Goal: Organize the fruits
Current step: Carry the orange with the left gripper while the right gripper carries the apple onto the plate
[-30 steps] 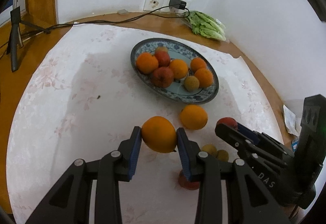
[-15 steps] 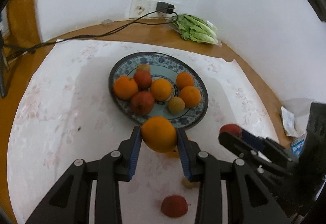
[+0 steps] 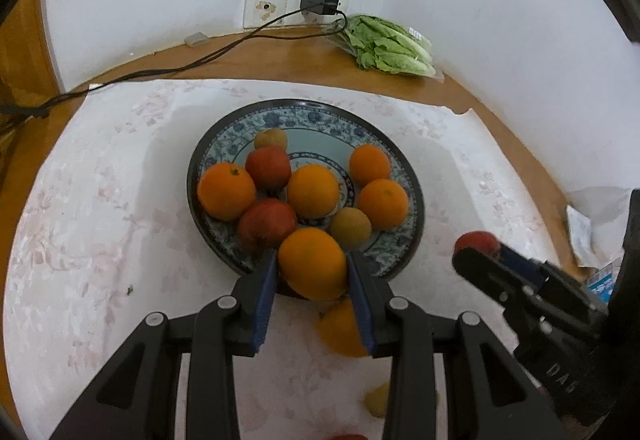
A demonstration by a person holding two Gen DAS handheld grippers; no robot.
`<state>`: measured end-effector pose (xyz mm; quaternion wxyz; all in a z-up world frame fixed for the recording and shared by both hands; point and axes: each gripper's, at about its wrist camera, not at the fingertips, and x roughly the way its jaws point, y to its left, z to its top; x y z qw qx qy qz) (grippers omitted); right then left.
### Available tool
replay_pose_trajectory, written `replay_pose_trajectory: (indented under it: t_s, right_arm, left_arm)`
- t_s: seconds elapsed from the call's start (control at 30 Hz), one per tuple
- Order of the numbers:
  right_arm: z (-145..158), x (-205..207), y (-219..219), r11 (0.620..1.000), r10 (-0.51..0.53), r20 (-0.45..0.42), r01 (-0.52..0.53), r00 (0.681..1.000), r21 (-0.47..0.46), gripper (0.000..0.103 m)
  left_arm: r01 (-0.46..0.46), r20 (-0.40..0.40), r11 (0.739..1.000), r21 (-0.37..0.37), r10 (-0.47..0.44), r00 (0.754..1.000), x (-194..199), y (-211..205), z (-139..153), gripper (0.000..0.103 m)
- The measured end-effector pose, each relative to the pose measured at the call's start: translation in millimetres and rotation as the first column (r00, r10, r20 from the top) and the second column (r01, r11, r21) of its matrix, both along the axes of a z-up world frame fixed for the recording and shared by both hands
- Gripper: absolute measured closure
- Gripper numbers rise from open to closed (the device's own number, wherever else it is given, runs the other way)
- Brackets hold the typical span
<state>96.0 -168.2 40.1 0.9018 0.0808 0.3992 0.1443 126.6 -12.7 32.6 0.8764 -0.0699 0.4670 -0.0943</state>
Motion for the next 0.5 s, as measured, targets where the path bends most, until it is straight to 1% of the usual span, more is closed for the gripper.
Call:
replay_pose_trajectory:
  t_s: [0.27,0.5]
  right_arm:
    - [1.2,17.7,3.9,1.0,0.0,0.019,0.0,1.0,-0.022,0.07]
    - [1.3,35.4,12.7,0.999,0.011,0.041,-0.009,0.999,-0.035,0.07]
  left_arm:
    - [-0.01,0.009,1.0,0.028,0.01,1.0,12.2,2.1,-8.4,0.067]
    - [-0.011,0.013,1.0,0.028,0.011,1.0,19.6,4.8,-11.3,0.067]
